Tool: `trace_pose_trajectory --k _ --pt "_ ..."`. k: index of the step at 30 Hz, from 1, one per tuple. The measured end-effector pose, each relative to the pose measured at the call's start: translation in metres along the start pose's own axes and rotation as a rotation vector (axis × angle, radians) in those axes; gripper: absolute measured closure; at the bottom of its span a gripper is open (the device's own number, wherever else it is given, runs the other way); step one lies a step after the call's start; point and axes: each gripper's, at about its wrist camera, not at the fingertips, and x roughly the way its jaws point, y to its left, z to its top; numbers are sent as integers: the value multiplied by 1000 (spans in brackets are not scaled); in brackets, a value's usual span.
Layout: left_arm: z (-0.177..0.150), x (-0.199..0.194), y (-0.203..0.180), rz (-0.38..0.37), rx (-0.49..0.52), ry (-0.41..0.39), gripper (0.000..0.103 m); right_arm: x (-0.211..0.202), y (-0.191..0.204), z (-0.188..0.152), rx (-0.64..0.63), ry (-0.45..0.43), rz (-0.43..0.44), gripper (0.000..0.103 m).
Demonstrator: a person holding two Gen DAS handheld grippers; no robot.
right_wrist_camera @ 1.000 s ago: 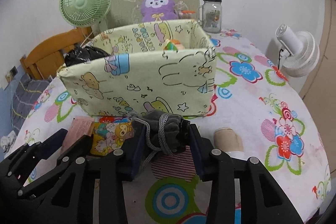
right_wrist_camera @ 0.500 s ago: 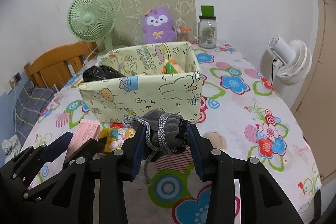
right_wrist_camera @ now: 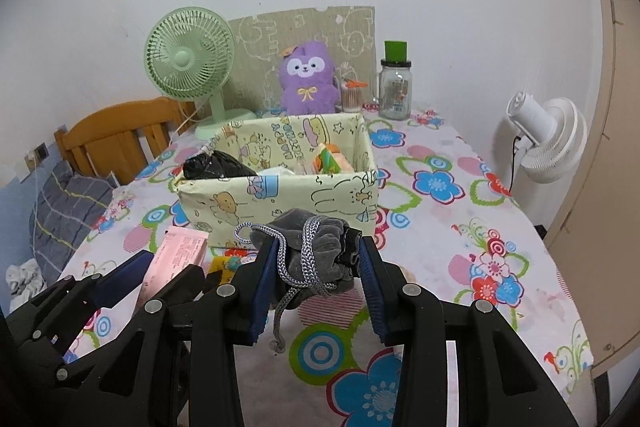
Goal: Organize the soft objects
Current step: 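Lift the pink packet with the left tool while the right tool carries the grey pouch over the basket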
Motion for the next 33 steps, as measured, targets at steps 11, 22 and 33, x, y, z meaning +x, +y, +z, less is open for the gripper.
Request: trace_pose_trajectory --k 11,22,33 --pt "8 -7 -14 -9 20 -23 64 -17 1 7 -10 -39 2 59" --pt "21 -12 -22 -12 34 -54 64 -28 0 16 -17 -71 -4 59" --pt "35 -7 -27 -17 43 -70 64 -26 -5 28 -8 -86 -8 59"
